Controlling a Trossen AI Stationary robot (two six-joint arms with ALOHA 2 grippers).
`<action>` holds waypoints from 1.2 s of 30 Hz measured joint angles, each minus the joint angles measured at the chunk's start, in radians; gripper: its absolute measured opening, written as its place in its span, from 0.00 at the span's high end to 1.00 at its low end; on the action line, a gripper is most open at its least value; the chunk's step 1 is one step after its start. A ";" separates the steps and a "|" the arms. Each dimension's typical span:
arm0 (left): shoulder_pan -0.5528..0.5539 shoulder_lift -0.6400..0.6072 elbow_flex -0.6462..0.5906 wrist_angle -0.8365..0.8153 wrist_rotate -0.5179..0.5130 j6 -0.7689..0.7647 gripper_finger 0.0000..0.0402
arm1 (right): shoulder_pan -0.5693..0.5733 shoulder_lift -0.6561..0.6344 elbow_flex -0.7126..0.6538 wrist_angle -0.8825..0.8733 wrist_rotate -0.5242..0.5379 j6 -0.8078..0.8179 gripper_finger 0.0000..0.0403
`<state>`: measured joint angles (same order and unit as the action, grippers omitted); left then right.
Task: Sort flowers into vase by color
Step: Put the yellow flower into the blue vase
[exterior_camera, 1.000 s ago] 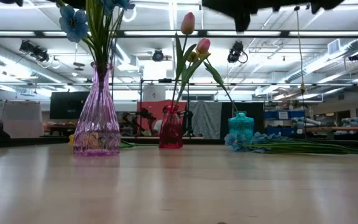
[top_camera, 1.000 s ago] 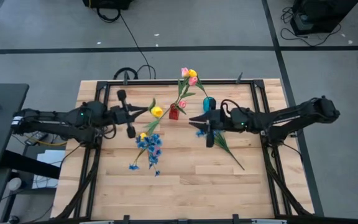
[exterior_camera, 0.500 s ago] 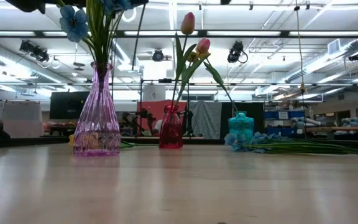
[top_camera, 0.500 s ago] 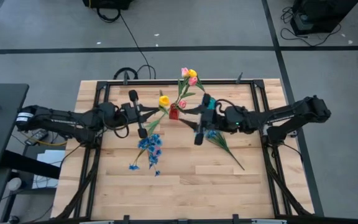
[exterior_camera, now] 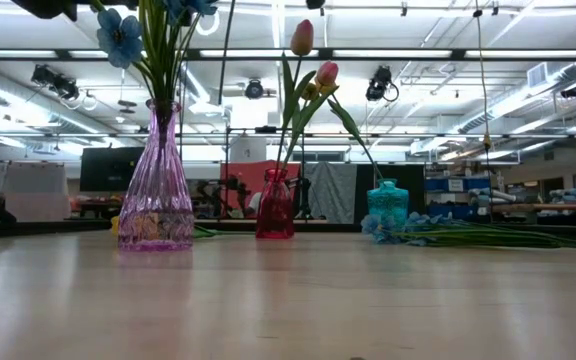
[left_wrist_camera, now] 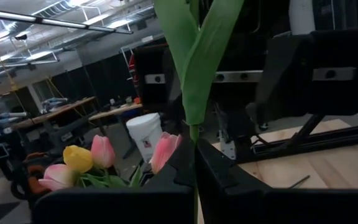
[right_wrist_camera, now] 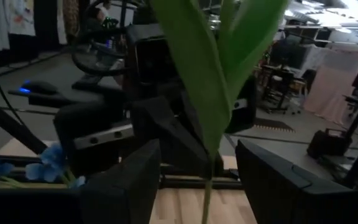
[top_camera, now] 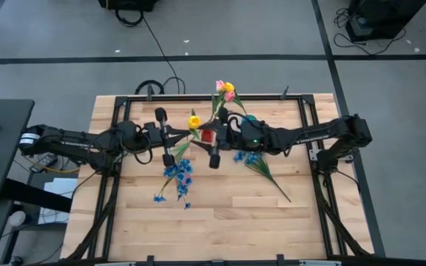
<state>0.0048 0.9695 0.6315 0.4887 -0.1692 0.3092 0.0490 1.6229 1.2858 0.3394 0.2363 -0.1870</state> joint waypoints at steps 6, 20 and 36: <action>0.000 0.000 0.000 -0.007 0.000 0.000 0.98 | -0.021 0.013 0.014 0.017 -0.063 0.004 0.47; 0.003 0.057 0.000 0.070 0.106 0.001 0.98 | -0.056 0.012 0.016 0.032 -0.184 0.008 0.72; 0.002 -0.042 0.002 -0.028 -0.063 -0.003 0.72 | -0.057 -0.106 0.015 -0.165 -0.134 0.032 0.90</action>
<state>0.0067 0.9277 0.6334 0.4611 -0.2319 0.3057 -0.0081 1.5167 1.3011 0.1747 0.1026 -0.1553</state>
